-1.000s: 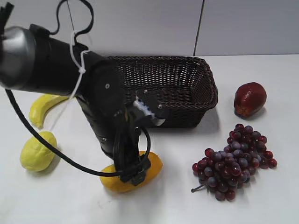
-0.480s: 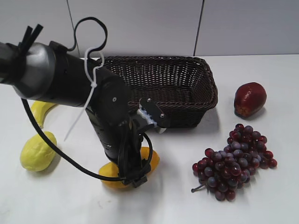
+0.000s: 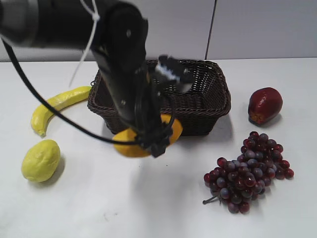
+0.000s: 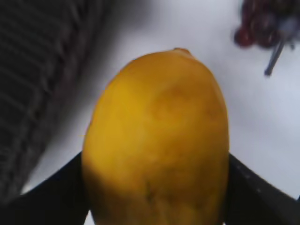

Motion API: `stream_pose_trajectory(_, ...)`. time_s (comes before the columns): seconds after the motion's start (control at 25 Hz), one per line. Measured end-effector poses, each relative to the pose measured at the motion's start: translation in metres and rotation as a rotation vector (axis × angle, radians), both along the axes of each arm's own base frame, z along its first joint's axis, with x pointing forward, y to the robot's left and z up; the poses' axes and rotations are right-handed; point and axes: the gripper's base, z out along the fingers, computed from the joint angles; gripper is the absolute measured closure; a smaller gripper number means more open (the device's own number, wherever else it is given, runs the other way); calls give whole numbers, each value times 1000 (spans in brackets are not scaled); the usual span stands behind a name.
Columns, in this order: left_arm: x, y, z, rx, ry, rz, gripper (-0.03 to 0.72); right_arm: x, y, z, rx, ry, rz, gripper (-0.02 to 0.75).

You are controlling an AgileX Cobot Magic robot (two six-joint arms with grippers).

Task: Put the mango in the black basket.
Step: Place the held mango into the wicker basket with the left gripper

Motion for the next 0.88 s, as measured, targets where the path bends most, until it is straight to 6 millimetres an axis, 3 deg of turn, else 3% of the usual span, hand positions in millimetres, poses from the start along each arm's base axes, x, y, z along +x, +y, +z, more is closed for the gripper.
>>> stream_pose_trajectory(0.2, 27, -18, 71, -189, -181, 16, 128, 0, 0, 0, 0, 0, 0, 149)
stream_pose_trajectory(0.32, 49, -18, 87, -260, -258, 54, 128, 0, 0, 0, 0, 0, 0, 149)
stream_pose_trajectory(0.44, 73, -14, 74, -265, -275, 100, 128, 0, 0, 0, 0, 0, 0, 149)
stream_pose_trajectory(0.64, 107, -5, 28, -235, -242, 172, 129, 0, 0, 0, 0, 0, 0, 149)
stream_pose_trajectory(0.88, 129, -4, -15, -235, -250, 211, 129, 0, 0, 0, 0, 0, 0, 149)
